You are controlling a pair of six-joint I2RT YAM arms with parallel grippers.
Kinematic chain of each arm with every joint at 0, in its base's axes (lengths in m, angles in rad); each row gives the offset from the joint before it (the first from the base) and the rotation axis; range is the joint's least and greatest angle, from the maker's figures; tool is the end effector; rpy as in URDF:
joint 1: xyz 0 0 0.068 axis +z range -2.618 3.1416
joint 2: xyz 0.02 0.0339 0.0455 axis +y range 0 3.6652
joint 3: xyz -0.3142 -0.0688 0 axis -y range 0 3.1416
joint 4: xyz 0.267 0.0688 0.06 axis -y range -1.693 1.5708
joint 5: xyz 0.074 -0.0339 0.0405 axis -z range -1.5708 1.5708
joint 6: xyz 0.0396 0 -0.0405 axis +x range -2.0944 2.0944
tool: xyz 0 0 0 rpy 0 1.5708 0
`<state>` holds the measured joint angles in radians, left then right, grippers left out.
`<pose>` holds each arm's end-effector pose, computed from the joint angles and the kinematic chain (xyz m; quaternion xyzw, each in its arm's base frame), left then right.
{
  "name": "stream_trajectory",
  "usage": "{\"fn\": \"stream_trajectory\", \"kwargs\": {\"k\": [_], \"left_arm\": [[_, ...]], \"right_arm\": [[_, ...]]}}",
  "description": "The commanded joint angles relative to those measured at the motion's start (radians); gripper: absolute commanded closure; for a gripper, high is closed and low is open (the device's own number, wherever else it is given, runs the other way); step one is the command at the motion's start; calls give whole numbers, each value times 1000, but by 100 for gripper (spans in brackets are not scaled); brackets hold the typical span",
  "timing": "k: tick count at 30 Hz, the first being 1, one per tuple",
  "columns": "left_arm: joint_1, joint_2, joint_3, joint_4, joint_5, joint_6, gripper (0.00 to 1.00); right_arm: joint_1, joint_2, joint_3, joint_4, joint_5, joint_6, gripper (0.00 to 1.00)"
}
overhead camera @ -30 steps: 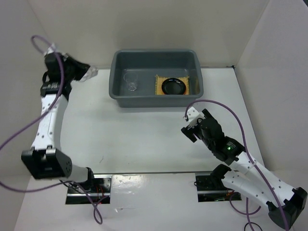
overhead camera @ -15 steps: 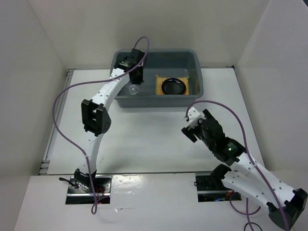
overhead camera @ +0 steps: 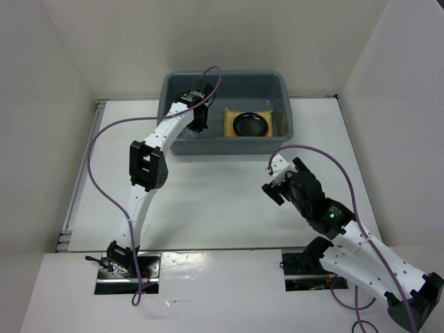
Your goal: Place the mixed dishes into the plastic bin
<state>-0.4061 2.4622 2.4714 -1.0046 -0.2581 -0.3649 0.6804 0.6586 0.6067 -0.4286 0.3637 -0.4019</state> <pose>0.5478 -0.2246 0.2792 -0.0169 0.9515 0.0085 0.3071 0.1175 0.0769 0.3006 -0.3528 0.7691 -0.0824 0.5265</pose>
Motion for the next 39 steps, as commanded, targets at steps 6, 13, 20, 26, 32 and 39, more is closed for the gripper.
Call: {"fn": "stream_trajectory", "kwargs": {"k": [6, 13, 20, 26, 32, 39], "left_arm": [[23, 23, 52, -2, -6, 21, 85], [23, -17, 95, -2, -6, 21, 46], [32, -273, 176, -20, -96, 0, 6], [56, -714, -290, 272, -58, -1, 3], [154, -1315, -1219, 617, 62, -105, 1], [164, -1667, -1469, 484, -64, -91, 1]], "right_arm": [[10, 7, -8, 62, 35, 3, 2], [10, 16, -8, 62, 44, 3, 2], [-5, 16, -8, 62, 64, 21, 2], [-90, -2, 11, 53, 64, 54, 2], [-99, -2, 45, 24, 41, 63, 2], [-99, -2, 62, -50, -92, 23, 2]]}}
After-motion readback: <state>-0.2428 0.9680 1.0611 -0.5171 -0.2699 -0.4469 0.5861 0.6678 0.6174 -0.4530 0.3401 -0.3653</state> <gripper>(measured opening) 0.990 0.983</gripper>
